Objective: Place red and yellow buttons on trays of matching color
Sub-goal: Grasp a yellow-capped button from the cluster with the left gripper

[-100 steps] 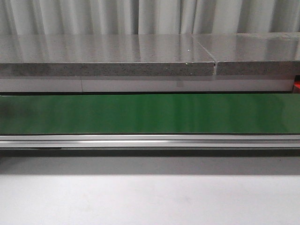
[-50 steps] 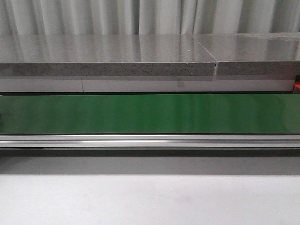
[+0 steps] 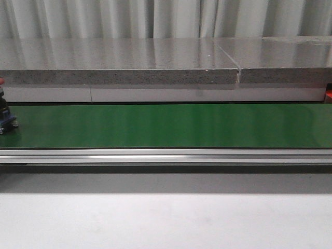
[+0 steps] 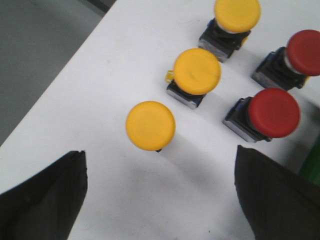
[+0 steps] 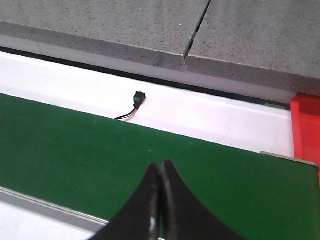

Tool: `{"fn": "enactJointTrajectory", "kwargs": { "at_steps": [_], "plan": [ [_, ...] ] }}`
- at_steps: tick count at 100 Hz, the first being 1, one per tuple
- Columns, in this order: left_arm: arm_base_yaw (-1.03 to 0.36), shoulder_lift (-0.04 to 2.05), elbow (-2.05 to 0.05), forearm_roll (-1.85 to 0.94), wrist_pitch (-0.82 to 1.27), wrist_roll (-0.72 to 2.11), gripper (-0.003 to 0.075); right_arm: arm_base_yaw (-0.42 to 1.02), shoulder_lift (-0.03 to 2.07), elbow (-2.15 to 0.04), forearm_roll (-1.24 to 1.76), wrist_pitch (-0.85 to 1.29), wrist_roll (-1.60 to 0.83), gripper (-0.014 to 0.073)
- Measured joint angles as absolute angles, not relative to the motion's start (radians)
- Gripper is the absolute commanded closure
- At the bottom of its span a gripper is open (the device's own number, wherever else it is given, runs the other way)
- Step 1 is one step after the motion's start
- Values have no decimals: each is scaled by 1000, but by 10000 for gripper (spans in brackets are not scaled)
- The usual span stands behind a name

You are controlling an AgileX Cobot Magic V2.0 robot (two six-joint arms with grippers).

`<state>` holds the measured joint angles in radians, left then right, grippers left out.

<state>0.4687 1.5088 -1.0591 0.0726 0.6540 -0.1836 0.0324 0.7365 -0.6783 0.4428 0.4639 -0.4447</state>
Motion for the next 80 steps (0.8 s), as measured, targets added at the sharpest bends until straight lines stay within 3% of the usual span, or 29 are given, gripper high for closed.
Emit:
{"fn": "enactJointTrajectory", "kwargs": {
  "at_steps": [80],
  "plan": [
    [516, 1763, -1054, 69, 486, -189, 145, 32, 737, -678, 443, 464, -445, 660]
  ]
}}
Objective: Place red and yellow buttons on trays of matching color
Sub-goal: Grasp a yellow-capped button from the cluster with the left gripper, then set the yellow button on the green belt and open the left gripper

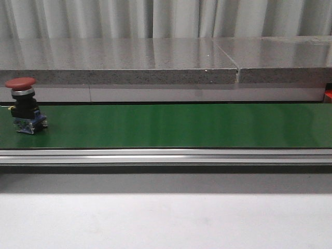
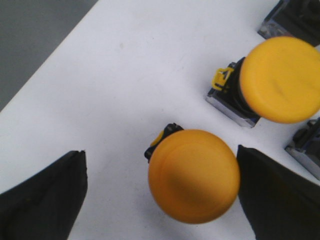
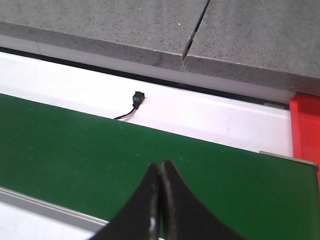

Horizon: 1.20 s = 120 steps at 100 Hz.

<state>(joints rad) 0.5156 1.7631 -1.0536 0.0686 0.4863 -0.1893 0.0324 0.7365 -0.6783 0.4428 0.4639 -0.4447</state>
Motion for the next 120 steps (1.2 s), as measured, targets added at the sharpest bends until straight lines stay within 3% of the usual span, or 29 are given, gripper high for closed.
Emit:
{"fn": "enactJointTrajectory", "kwargs": {
  "at_steps": [9, 24, 41, 76, 98, 120],
  "plan": [
    [516, 1773, -1054, 66, 484, -189, 220, 32, 737, -678, 443, 464, -445, 660],
    [516, 1773, -1054, 65, 480, -189, 505, 32, 737, -678, 443, 464, -445, 660],
    [516, 1771, -1054, 65, 486, -189, 741, 32, 737, -678, 443, 464, -445, 660],
    [476, 1551, -1054, 59, 536, -189, 739, 32, 737, -678, 443, 464, -445, 660],
    [311, 1394, -1054, 58, 562, -163, 739, 32, 737, -678, 443, 464, -445, 660],
    [140, 1386, -1054, 57, 594, -149, 739, 32, 737, -678, 443, 464, -445, 660]
  ]
}}
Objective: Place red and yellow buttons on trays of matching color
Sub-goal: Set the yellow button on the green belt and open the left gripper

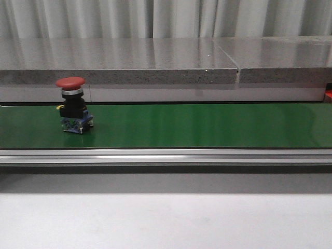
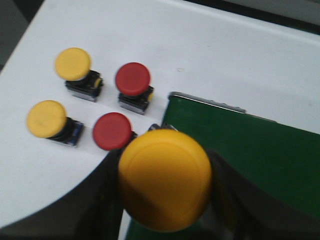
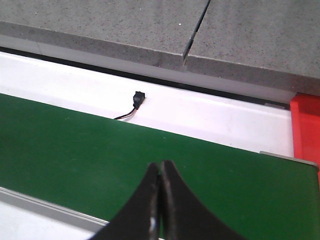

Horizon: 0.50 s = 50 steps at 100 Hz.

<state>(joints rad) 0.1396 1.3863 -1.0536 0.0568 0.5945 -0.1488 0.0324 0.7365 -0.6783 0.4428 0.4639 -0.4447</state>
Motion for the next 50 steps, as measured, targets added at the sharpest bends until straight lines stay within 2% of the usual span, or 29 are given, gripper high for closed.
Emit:
{"fn": "enactJointTrajectory", "kwargs": {
  "at_steps": [20, 50],
  "plan": [
    [49, 1452, -1054, 57, 597, -144, 739, 32, 737, -678, 443, 464, -445, 660],
    [32, 1508, -1054, 57, 614, -137, 737, 32, 737, -678, 443, 464, -445, 660]
  ]
}}
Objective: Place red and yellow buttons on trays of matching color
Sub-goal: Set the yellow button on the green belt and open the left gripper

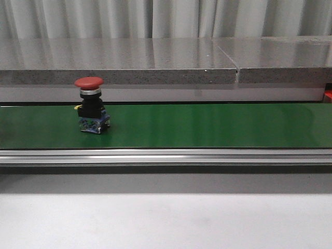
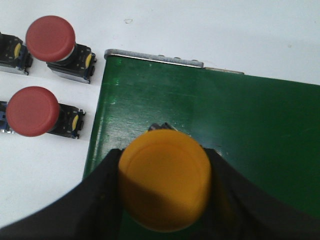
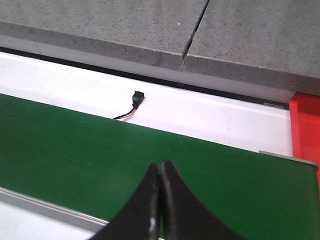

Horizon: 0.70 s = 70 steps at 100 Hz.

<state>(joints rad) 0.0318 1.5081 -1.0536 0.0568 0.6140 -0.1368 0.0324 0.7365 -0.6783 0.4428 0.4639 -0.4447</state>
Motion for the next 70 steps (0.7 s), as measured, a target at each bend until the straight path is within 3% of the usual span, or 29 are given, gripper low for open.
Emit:
{"fn": "enactJointTrajectory", "kwargs": {
  "at_steps": [40, 54, 70],
  "plan": [
    [32, 1510, -1054, 57, 641, -92, 710, 32, 737, -678, 443, 464, -445, 660],
    [32, 1524, -1054, 57, 667, -92, 559, 32, 737, -678, 443, 464, -445, 660],
    [32, 1528, -1058, 56, 676, -92, 295, 32, 737, -678, 443, 464, -445, 660]
  ]
}}
